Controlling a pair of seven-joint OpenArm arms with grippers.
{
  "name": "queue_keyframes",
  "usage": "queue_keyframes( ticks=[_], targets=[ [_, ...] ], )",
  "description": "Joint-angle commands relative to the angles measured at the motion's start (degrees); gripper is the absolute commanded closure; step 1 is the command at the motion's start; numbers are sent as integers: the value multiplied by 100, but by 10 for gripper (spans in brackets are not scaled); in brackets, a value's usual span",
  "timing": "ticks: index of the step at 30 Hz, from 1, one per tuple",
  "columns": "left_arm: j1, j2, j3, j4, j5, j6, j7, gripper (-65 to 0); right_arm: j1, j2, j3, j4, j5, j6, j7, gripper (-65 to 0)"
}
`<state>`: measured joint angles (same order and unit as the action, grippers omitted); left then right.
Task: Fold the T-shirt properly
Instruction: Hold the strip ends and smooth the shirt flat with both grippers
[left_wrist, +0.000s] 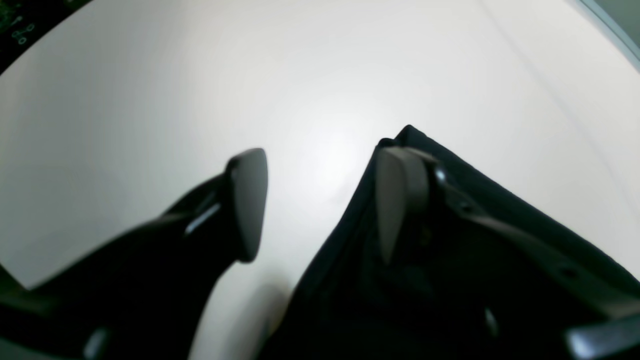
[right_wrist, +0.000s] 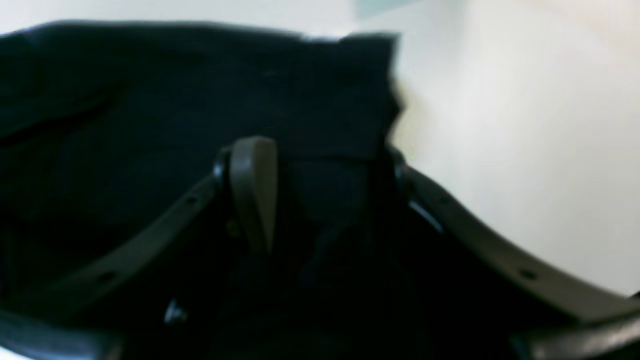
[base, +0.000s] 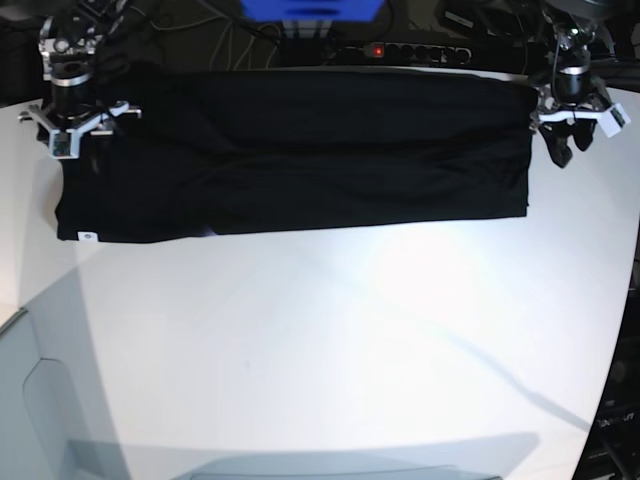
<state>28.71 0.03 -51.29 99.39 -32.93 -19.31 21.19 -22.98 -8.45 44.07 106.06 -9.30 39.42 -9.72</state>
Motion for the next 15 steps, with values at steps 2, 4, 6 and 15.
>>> queue_keyframes(
  ticks=[2, 4, 6, 15],
  targets=[
    [43, -60, -45, 113, -70, -34, -137, -341, -9, 67, 28, -281, 46, 58, 106, -298],
    [43, -60, -45, 113, -70, -34, -137, -341, -9, 84, 28, -571, 46, 58, 132, -298],
    [43, -60, -45, 113, -70, -34, -137, -341, -80, 146, 19, -624, 46, 58, 150, -298],
    [8, -60, -45, 113, -70, -34, -137, -341, -827, 322, -456, -123, 55, 58, 158, -298]
  ],
)
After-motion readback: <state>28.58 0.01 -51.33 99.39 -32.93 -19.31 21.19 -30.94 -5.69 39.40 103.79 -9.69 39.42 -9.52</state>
